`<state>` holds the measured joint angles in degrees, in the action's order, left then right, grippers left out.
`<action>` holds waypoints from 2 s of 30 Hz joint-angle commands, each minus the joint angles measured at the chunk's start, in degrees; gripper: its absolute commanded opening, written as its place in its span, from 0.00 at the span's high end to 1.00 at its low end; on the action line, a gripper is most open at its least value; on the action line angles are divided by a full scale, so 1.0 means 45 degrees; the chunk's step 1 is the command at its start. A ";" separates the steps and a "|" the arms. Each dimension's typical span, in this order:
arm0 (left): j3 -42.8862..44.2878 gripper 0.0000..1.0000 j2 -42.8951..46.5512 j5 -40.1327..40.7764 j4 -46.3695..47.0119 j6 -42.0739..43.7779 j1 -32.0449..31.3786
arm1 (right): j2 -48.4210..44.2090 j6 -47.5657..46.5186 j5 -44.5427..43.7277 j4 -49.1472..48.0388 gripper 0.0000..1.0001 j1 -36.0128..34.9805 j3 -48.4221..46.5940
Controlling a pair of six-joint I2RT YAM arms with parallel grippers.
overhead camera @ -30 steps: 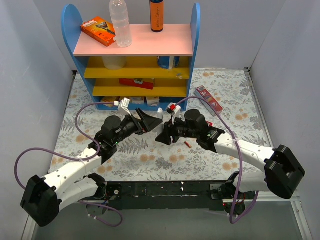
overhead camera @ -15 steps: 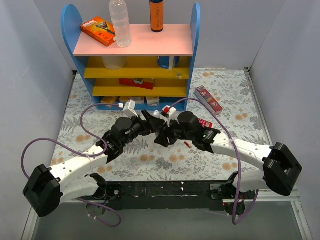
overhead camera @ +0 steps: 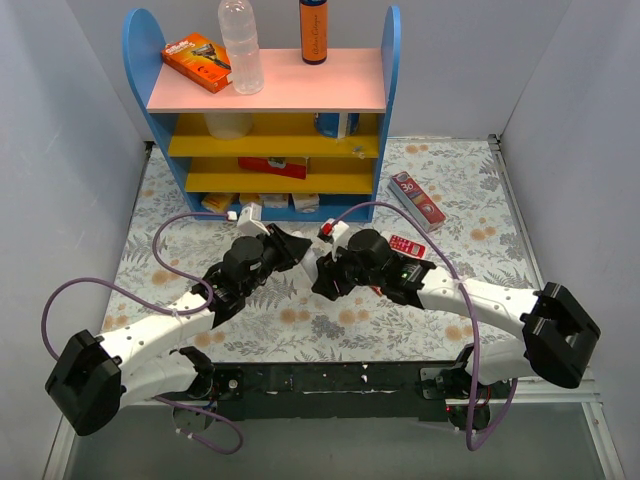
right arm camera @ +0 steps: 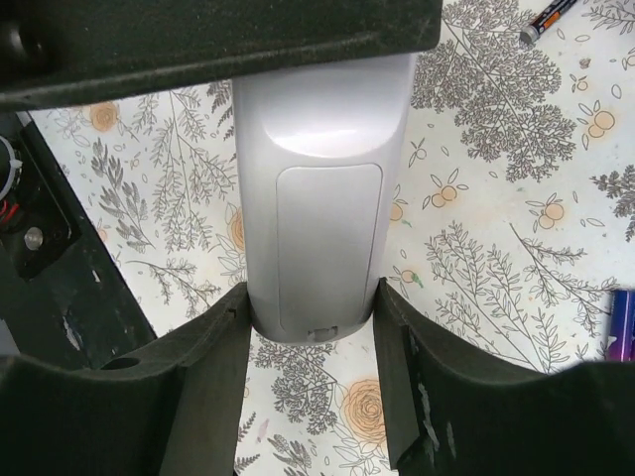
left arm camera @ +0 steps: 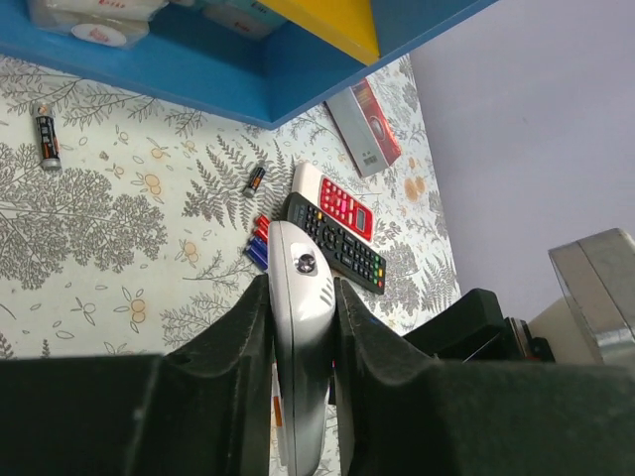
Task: Load the batteries into the remote control
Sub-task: Adjust the remote control, then remove the battery cover from the remote control.
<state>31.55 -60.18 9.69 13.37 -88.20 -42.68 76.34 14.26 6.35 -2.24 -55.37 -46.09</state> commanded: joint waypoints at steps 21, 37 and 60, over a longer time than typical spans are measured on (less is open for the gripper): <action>-0.0216 1.00 0.0269 -0.8532 0.0721 0.0558 0.2900 | -0.4794 -0.6389 0.1867 -0.1729 0.03 -0.0175 0.1725; 0.0879 1.00 -0.0180 -1.0631 -0.1406 0.1222 0.4444 | -0.4347 -1.0532 0.2847 -0.3525 0.15 -0.0370 0.2488; 0.0840 1.00 -0.0317 -0.9869 -0.1798 0.0265 0.4581 | -0.2178 -1.0591 0.3452 -0.4638 0.49 -0.1074 0.1882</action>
<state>33.52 -61.73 -34.92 5.06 -86.35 -22.37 66.43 -33.08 20.82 -19.35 -59.66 -34.72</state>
